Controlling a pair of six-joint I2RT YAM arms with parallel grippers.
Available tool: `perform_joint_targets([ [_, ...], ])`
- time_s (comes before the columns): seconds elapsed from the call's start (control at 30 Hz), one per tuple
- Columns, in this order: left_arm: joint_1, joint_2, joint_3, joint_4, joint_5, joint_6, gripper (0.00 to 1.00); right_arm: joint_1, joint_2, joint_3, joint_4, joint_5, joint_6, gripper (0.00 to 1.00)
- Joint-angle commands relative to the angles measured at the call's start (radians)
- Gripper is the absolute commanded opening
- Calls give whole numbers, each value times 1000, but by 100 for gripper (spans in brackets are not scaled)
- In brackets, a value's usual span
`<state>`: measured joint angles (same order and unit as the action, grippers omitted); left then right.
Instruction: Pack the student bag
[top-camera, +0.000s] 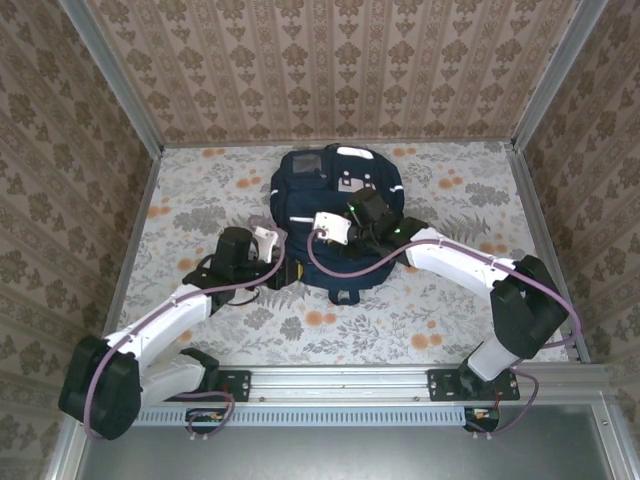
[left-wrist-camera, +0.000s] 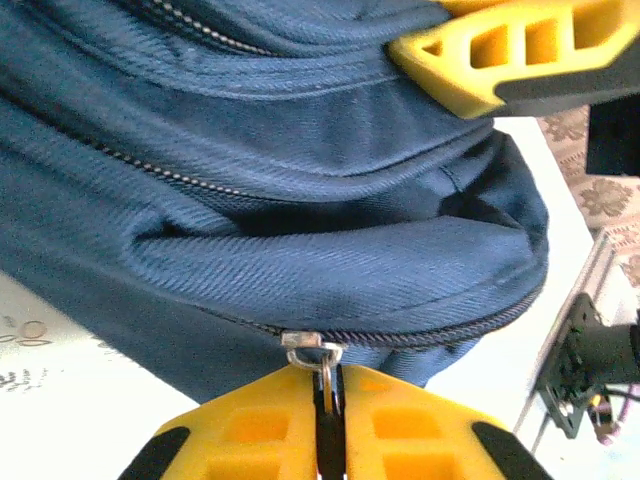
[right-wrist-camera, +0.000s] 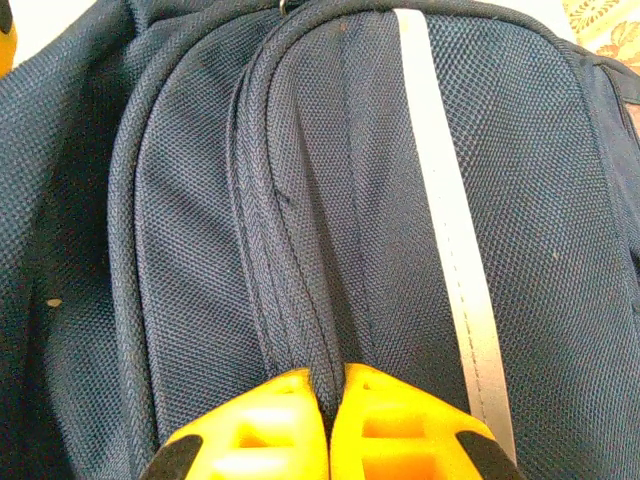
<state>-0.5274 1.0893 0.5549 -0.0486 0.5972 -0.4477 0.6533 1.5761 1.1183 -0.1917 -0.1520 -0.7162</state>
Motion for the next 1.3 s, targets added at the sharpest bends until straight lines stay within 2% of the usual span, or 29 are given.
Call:
perform_joint_targets([
  [0.0, -26, -7, 49, 0, 149, 13, 15, -15, -53, -6, 38, -59, -7, 0],
  [0.2, -37, 22, 57, 15, 172, 4, 15, -15, -41, -2, 31, -60, -6, 0],
  [0.27, -39, 23, 58, 12, 174, 6, 13, -15, -41, -8, 41, -57, -2, 0],
  [0.4, -49, 11, 54, 10, 179, 11, 1, -15, -29, 4, 36, -57, 15, 0],
  [0.5, -88, 13, 61, -3, 167, 25, 0, -13, -6, 27, 32, -60, 71, 0],
  [0.7, -207, 34, 85, -20, 73, 33, 0, 20, 67, 91, 25, 20, 178, 0],
  [0.97, -352, 162, 167, 25, -23, 25, 0, 33, 142, 174, 39, 53, 399, 0],
  [1.13, -412, 227, 229, -12, -79, 48, 0, 46, 210, 236, 50, -28, 604, 0],
  [1.27, -413, 164, 176, -31, -161, 45, 0, 49, 282, 291, 45, -107, 783, 0],
])
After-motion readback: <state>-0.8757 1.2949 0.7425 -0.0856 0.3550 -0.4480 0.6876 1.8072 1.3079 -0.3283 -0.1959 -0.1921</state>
